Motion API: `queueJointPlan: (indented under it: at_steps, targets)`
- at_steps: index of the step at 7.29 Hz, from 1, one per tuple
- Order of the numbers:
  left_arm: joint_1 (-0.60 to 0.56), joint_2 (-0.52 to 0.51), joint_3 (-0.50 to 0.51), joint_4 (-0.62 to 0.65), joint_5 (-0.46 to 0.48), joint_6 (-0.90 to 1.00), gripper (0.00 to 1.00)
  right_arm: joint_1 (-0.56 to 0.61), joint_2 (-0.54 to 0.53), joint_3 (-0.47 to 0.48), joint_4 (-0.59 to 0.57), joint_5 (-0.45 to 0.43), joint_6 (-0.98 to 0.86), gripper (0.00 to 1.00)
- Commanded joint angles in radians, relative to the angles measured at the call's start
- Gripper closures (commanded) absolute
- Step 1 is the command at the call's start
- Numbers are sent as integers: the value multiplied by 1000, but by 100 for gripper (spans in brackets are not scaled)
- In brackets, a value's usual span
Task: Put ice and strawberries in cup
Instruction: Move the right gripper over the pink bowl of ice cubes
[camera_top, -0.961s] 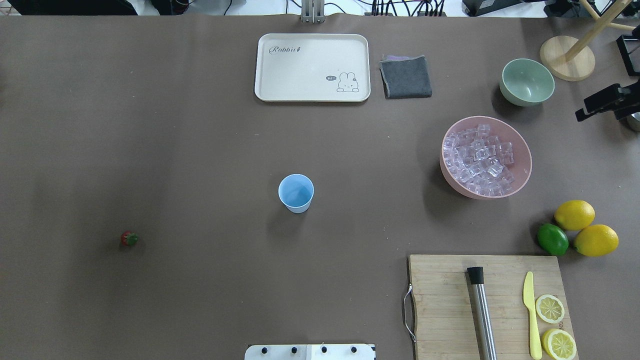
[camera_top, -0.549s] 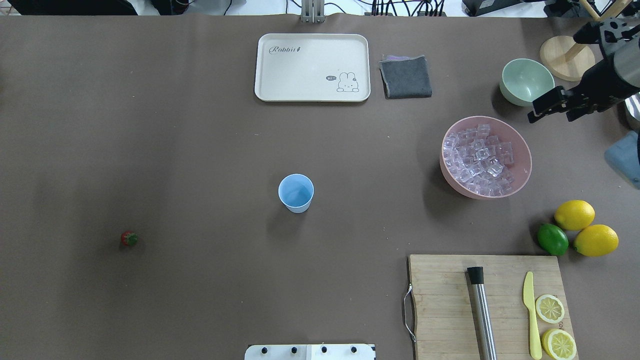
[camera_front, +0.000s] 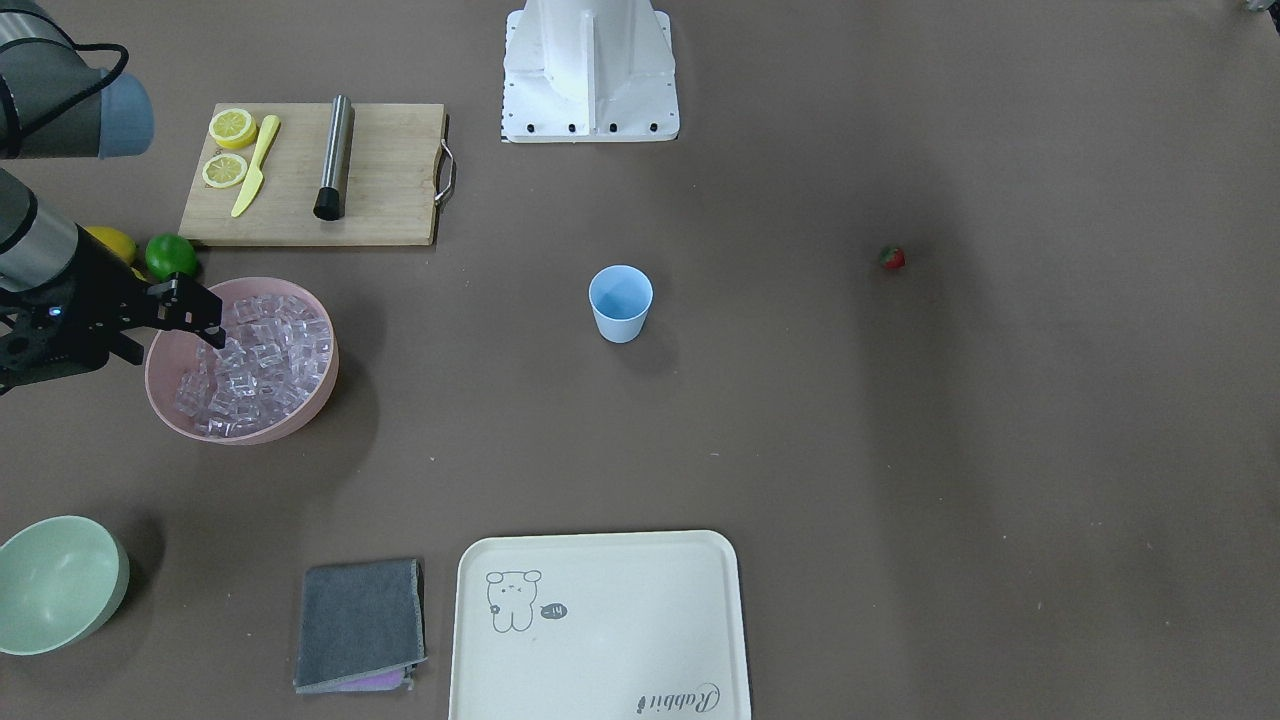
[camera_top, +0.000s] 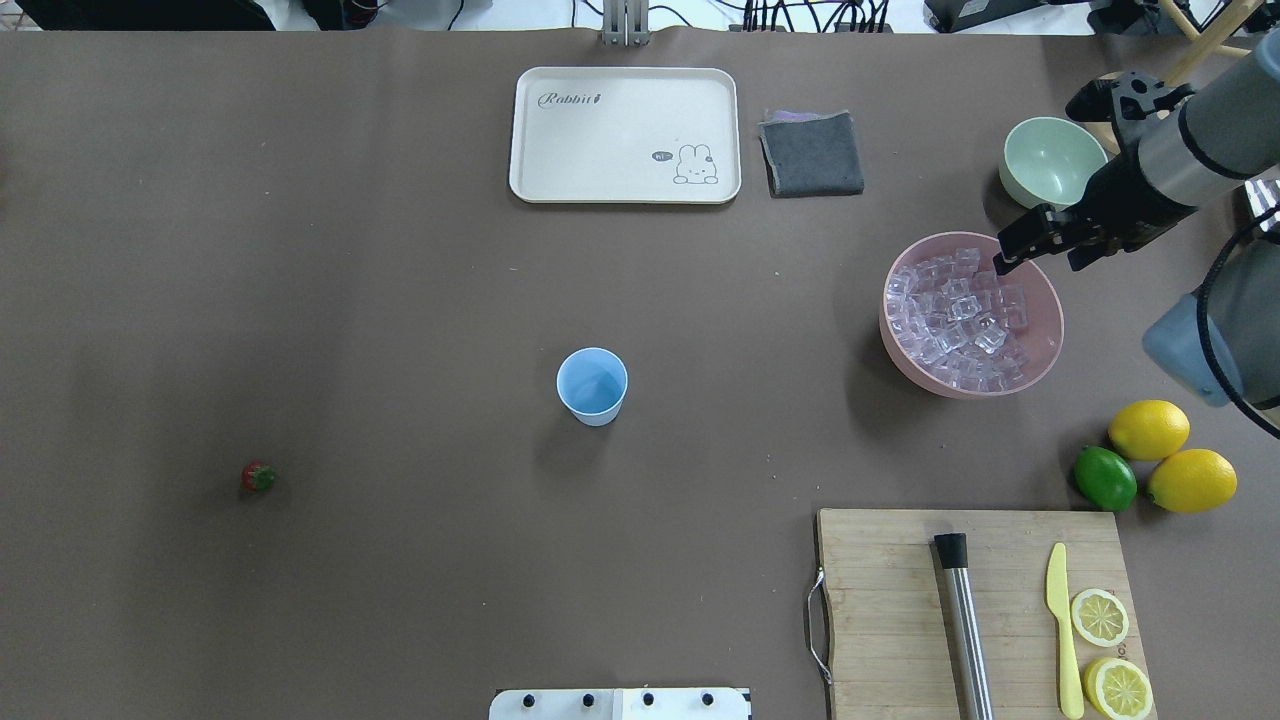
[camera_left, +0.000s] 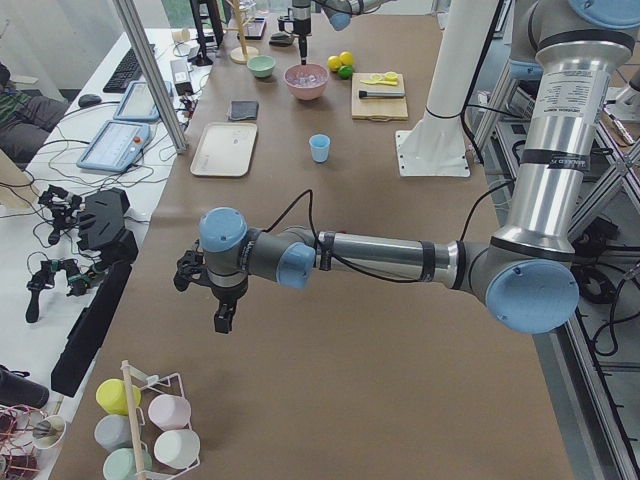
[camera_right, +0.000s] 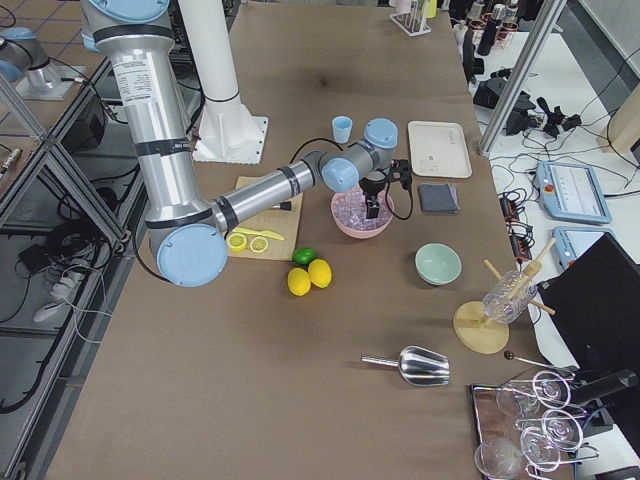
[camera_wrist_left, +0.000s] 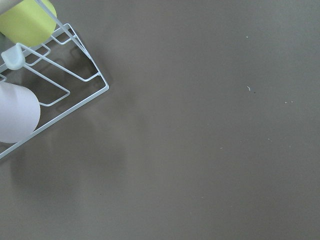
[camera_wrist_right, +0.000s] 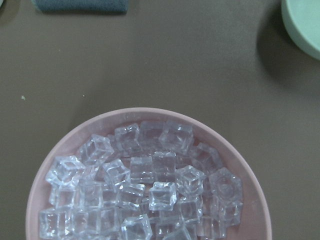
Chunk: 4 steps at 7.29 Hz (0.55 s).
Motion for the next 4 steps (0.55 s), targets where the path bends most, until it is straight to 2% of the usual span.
queueJointPlan:
  at_steps: [1, 4]
  targets:
    - [0, -7, 6, 0, 0, 0, 2, -51, 1, -32, -1, -38, 7, 11]
    - [0, -8, 6, 0, 0, 0, 2, -77, -2, -37, -4, -68, 6, 13]
